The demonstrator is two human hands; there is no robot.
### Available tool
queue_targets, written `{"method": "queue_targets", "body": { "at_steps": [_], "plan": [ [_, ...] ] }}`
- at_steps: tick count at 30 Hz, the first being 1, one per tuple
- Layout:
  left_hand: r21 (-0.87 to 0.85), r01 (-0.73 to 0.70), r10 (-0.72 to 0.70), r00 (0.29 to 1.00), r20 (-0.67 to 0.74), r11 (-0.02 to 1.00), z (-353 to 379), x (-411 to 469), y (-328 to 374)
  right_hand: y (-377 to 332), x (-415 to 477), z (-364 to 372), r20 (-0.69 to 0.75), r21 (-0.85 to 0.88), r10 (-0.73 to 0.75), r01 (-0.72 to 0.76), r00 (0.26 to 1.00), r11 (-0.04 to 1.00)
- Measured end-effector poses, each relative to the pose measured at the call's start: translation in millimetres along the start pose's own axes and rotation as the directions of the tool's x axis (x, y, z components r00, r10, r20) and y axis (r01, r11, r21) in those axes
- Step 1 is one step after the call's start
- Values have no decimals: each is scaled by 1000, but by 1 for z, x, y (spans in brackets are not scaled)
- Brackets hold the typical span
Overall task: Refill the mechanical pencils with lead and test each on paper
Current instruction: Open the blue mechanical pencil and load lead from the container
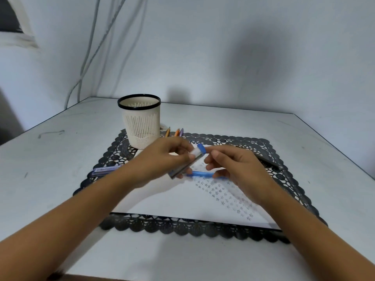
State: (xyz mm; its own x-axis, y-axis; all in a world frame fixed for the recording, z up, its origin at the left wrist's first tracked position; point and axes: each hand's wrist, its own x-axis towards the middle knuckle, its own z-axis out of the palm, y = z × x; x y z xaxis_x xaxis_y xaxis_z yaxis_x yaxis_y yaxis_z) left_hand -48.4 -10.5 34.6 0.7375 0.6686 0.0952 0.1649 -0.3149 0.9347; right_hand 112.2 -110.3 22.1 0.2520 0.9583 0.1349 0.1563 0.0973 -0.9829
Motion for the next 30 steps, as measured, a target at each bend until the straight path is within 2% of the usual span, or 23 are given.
{"method": "queue_targets", "body": {
  "at_steps": [2,4,9,15,19,25,30],
  "plan": [
    [-50,3,-1,1000,30,999,11,4,-2,-1,1,-2,23,221,88,-91,996,971],
    [-69,-5,7,1000,24,998,18,5,-5,-1,3,-5,34,342,151,-154,988,927],
    [-58,-41,41,999,6,998,26,5,-10,3,5,-8,76,453,212,-223,974,863],
    [-51,-50,51,999,2,997,28,2,-10,7,6,-3,49,490,243,-235,969,839],
    [-35,-43,43,999,-3,998,26,1,-9,6,6,1,9,456,255,-231,967,860],
    [93,-60,64,997,-47,994,16,3,-7,-2,1,0,-33,302,292,-269,956,914],
    [277,-84,95,995,-25,957,11,0,-5,-2,-2,3,-30,274,373,-351,927,895]
  ]
}}
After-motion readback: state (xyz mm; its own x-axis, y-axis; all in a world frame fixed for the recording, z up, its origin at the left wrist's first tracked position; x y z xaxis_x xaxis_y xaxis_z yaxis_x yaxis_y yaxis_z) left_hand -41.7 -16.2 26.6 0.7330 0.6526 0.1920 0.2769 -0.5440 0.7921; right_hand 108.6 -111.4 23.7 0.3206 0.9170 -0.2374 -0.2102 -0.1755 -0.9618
